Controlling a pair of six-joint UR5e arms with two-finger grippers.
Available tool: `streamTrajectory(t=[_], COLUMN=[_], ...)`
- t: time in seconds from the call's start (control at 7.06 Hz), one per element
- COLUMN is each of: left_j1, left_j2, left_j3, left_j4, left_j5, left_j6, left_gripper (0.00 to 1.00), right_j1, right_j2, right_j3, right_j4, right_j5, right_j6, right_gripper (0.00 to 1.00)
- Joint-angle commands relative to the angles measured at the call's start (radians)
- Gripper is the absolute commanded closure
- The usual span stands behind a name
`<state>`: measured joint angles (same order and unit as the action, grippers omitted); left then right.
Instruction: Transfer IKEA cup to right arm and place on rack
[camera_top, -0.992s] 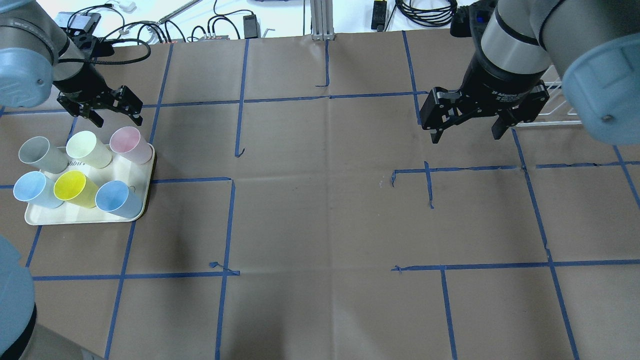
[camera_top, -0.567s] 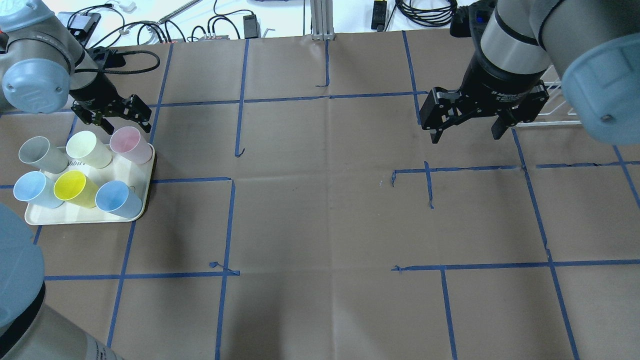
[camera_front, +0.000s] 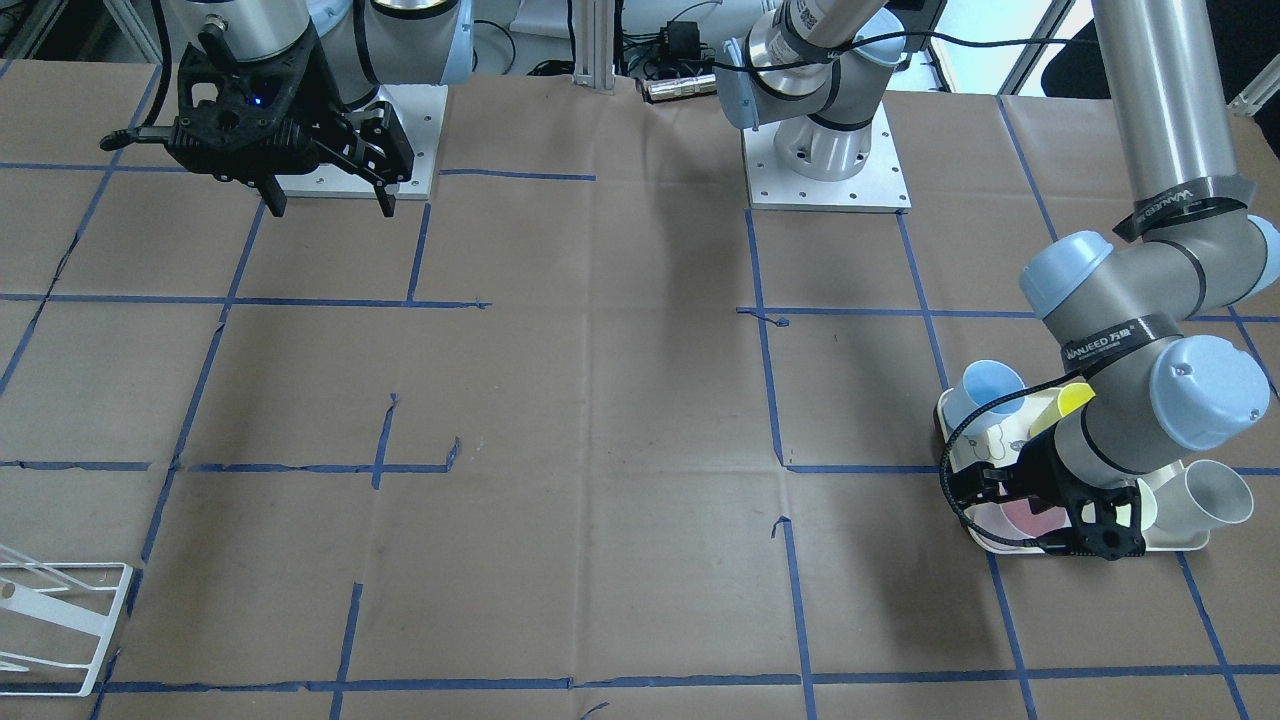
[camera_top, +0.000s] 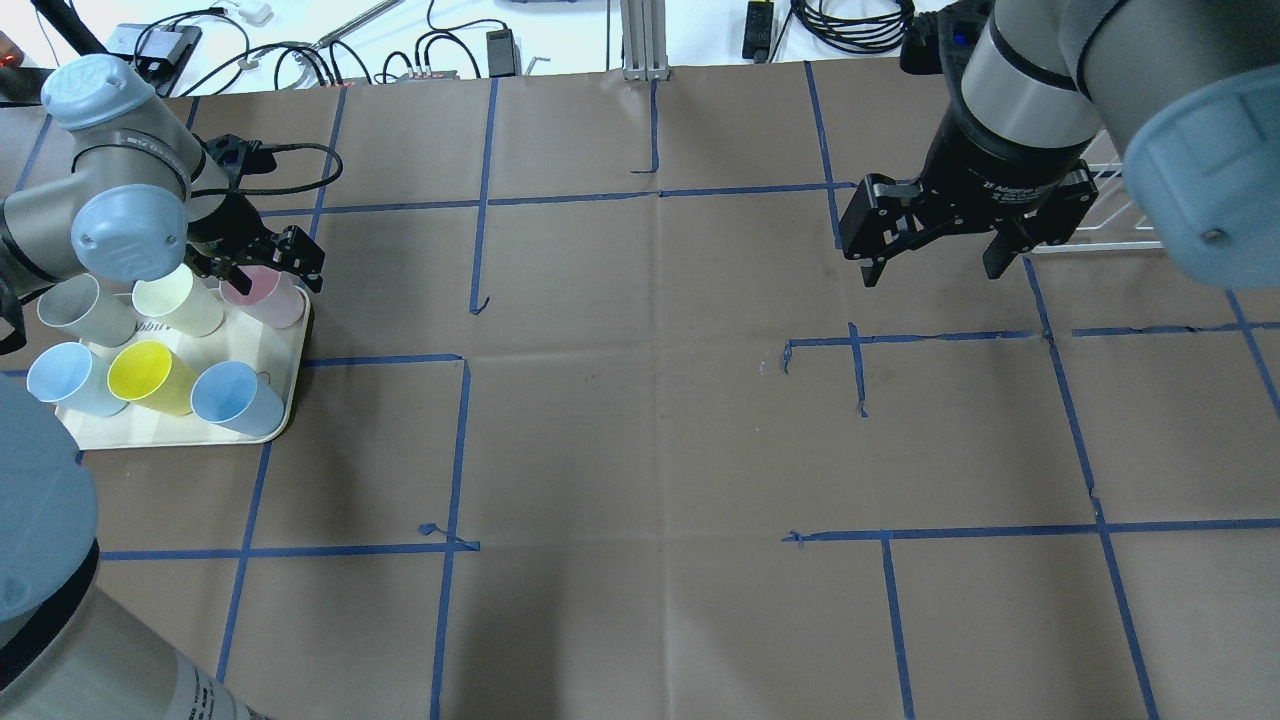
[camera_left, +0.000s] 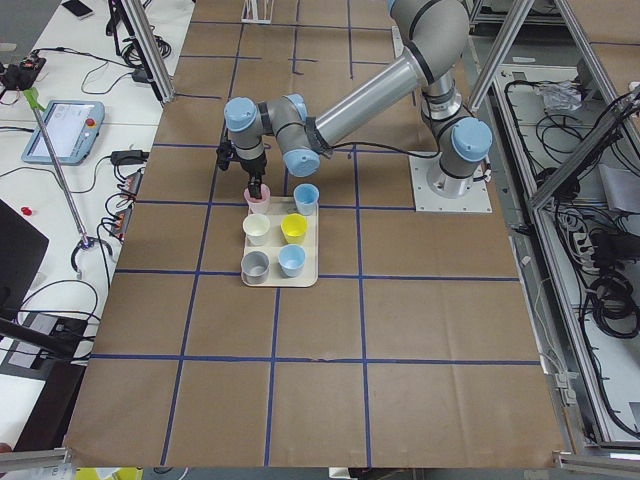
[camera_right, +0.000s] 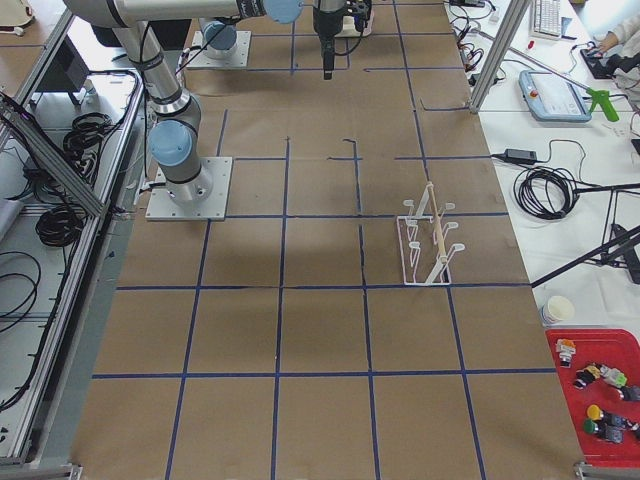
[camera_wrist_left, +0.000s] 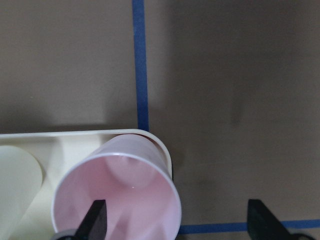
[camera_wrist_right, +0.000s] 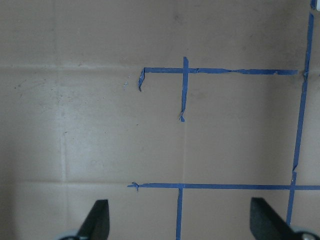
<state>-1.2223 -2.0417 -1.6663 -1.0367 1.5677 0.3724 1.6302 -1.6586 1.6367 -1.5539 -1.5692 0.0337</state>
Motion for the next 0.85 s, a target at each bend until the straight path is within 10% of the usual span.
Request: streamTrajectory(t=[0.0,0.28,0.71], left_j1=[0.001,0.003,0.003], left_j2=[0.003,0.002,0.005], left_j3=[0.0,0.002,0.005], left_j4=[0.015,0.015,-0.002], left_j5=[0.006,0.005,0.0], left_j6=[-0.001,0.002,0.002], left_gripper=[0.01,0.16,0.91], right_j1=[0.0,0.0,0.0], right_j2=[-0.001,0.0,0.0], right_j3=[0.002,0.0,0.002], right_j4=[0.0,0.0,0.0], right_j5=[0.0,0.0,0.0], right_j6=[0.0,0.0,0.0], right_gripper=[0.0,0.0,0.0])
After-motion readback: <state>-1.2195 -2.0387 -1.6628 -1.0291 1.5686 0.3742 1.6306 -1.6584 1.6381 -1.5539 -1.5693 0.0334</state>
